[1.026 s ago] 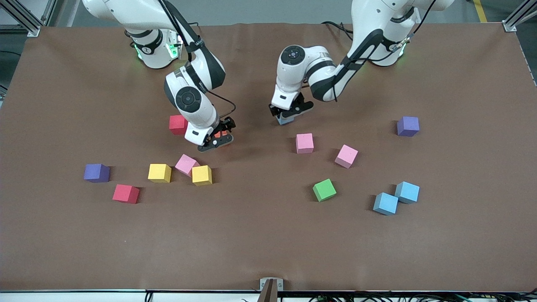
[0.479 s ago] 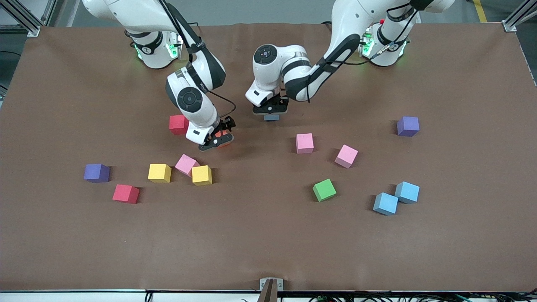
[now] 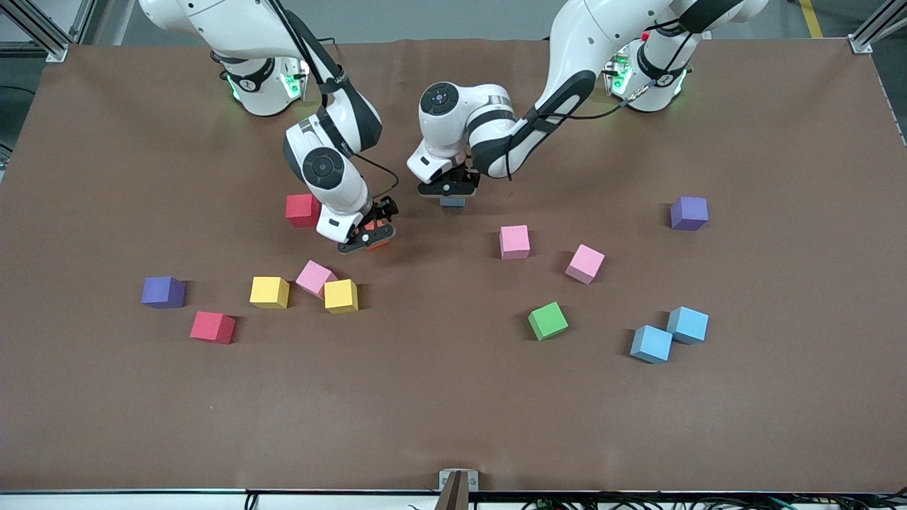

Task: Arrange 11 blocks into digit 3
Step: 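Grasp the orange block with the right gripper while the left gripper grasps blue, then set the blue block down mid-table with the left gripper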

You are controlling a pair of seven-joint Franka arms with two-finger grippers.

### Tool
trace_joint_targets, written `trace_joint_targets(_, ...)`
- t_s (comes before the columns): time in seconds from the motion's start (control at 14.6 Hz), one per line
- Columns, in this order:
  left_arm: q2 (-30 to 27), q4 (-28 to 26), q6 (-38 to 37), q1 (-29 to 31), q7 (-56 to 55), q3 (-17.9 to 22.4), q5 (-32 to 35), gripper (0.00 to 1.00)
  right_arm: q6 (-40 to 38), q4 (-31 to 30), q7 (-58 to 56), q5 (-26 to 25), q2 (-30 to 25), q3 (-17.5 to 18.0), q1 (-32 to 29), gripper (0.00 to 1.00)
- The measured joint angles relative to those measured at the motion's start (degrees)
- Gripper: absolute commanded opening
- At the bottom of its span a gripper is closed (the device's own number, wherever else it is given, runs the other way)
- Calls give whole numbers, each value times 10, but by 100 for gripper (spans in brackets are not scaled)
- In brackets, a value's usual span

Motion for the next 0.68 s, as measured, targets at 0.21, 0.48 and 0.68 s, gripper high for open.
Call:
trace_joint_targets(0.21,0,1,0,0,0,0,0,100,8,0,0,0,8,0,0,33)
trace_joint_targets(0.48,0,20,-3,2,-5,2,0,100,8,1,14,2,8,-1,0,9)
trace_joint_targets(0.68,-6,47,-27,10,-12,2,0,100,9,7,77,4,7,-3,-2,2)
